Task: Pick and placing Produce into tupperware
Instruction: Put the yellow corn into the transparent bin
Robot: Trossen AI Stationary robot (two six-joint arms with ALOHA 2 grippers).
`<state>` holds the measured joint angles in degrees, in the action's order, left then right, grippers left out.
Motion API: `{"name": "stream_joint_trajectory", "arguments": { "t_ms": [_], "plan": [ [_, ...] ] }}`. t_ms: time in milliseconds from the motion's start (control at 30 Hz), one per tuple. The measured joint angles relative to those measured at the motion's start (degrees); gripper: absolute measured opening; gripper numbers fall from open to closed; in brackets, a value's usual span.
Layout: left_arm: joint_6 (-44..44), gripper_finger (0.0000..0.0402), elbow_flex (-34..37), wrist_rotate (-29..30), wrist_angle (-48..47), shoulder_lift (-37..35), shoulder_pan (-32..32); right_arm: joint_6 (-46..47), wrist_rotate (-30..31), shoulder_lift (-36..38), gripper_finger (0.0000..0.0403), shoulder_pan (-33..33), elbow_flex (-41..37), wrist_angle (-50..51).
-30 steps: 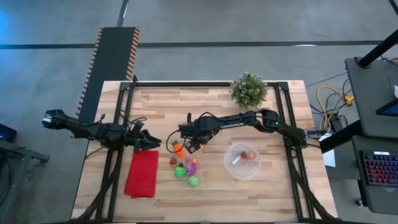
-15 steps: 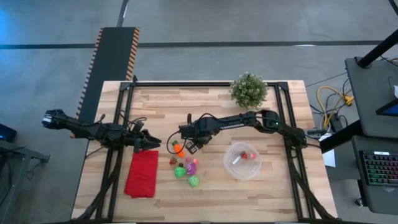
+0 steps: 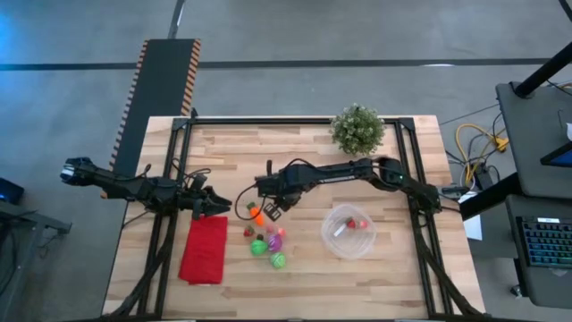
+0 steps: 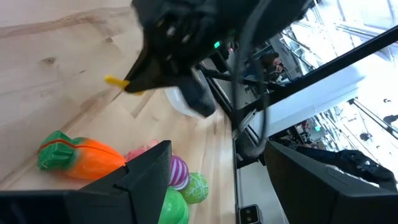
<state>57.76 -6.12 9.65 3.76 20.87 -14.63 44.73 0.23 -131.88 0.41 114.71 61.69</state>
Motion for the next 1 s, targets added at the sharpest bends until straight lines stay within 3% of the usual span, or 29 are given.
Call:
{"name": "stream_joint_trajectory", "arguments": {
  "t_ms": [433,767,1000],
  "plan": [
    [-1.16,0.0244,-0.01,0.0,0.12,-0.01,0.0,4.07,2.9,10.9,0.0057,0.46,0.75,12.28],
    [-1.25,0.0244,0.0,0.0,0.13,-0.03,0.0,13.27,2.91,18.82,0.0067,5.29,-1.18,22.44],
    [-2.44,0.0244,0.0,0.0,0.0,0.02,0.0,18.13,2.6,20.54,0.0059,7.95,-5.21,22.98]
  ]
}}
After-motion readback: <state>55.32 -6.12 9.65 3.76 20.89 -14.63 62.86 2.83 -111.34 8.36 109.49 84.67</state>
